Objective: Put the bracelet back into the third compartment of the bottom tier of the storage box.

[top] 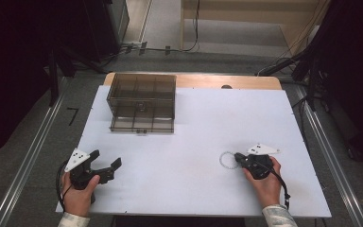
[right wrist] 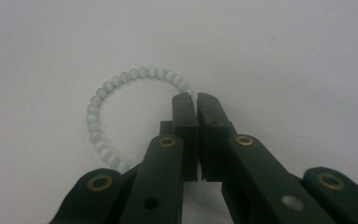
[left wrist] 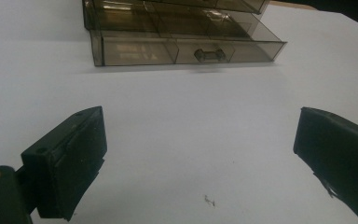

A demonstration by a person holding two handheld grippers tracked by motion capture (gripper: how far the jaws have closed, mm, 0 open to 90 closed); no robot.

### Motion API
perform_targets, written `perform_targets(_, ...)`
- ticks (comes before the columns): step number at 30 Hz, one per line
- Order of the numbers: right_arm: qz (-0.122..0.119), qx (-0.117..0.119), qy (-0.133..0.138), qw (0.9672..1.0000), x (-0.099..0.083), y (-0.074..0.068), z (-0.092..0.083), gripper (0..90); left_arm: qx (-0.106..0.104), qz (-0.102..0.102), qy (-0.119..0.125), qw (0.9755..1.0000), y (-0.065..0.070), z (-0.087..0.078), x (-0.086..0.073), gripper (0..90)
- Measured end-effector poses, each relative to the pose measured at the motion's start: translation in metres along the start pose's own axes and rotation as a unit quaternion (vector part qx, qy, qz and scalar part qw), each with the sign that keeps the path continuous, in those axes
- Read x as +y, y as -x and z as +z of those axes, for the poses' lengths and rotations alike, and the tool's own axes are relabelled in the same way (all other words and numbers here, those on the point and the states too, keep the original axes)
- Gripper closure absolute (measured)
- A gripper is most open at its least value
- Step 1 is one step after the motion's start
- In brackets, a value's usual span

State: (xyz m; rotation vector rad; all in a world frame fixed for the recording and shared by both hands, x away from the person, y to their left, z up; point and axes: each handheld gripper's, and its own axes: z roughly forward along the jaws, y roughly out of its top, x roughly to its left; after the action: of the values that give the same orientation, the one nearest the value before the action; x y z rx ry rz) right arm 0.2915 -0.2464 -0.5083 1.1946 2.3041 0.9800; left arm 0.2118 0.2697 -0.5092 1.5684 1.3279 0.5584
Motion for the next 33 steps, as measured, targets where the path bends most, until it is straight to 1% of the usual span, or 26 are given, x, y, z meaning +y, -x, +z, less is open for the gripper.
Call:
perform_targets(4, 0.012, 0.007, 0.018, 0.9997, 0.002, 0.003, -0.008, 85.1, 0.001, -0.001, -0.001, 1.0000, -0.001, 0.000, 0.000, 3.2)
perform_targets(5, 0.012, 0.007, 0.018, 0.9997, 0.002, 0.003, -0.008, 85.1, 0.000, -0.001, -0.001, 1.0000, -0.001, 0.000, 0.000, 3.2)
perform_targets(7, 0.021, 0.011, 0.034, 0.9992, 0.004, 0.006, -0.016, 85.1, -0.001, 0.000, -0.002, 1.0000, -0.001, 0.001, -0.001, 3.2)
perform_targets(11, 0.029, 0.018, 0.047, 0.9983, 0.005, 0.008, -0.023, 85.1, -0.002, 0.001, -0.003, 1.0000, 0.000, 0.001, 0.000, 3.2)
perform_targets(12, 0.029, 0.018, 0.047, 0.9983, 0.005, 0.008, -0.023, 85.1, -0.002, 0.001, -0.003, 1.0000, 0.000, 0.001, 0.000, 3.2)
perform_targets(13, 0.027, 0.025, 0.059, 0.9976, 0.007, 0.007, -0.028, 85.1, -0.003, 0.001, -0.003, 1.0000, 0.000, 0.001, 0.000, 3.2)
perform_targets(16, 0.026, 0.032, 0.067, 0.9969, 0.010, 0.004, -0.034, 85.1, -0.001, 0.001, -0.004, 1.0000, 0.000, 0.002, -0.001, 3.2)
perform_targets(23, 0.025, 0.037, 0.075, 0.9962, 0.012, 0.003, -0.036, 85.1, 0.000, 0.001, -0.003, 1.0000, -0.001, 0.002, -0.001, 3.2)
perform_targets(24, 0.024, 0.042, 0.079, 0.9957, 0.014, 0.002, -0.038, 85.1, 0.000, 0.001, -0.004, 1.0000, -0.001, 0.002, -0.001, 3.2)
perform_targets(28, 0.016, 0.044, 0.081, 0.9956, 0.019, -0.002, -0.042, 85.1, 0.000, 0.001, -0.003, 1.0000, -0.001, 0.002, -0.001, 3.2)
perform_targets(29, 0.010, 0.044, 0.081, 0.9957, 0.020, -0.004, -0.042, 85.1, 0.001, 0.001, -0.004, 1.0000, -0.001, 0.001, 0.000, 3.2)
perform_targets(33, 0.004, 0.046, 0.080, 0.9957, 0.024, -0.007, -0.042, 85.1, 0.001, 0.001, -0.004, 1.0000, -0.001, 0.002, 0.000, 3.2)
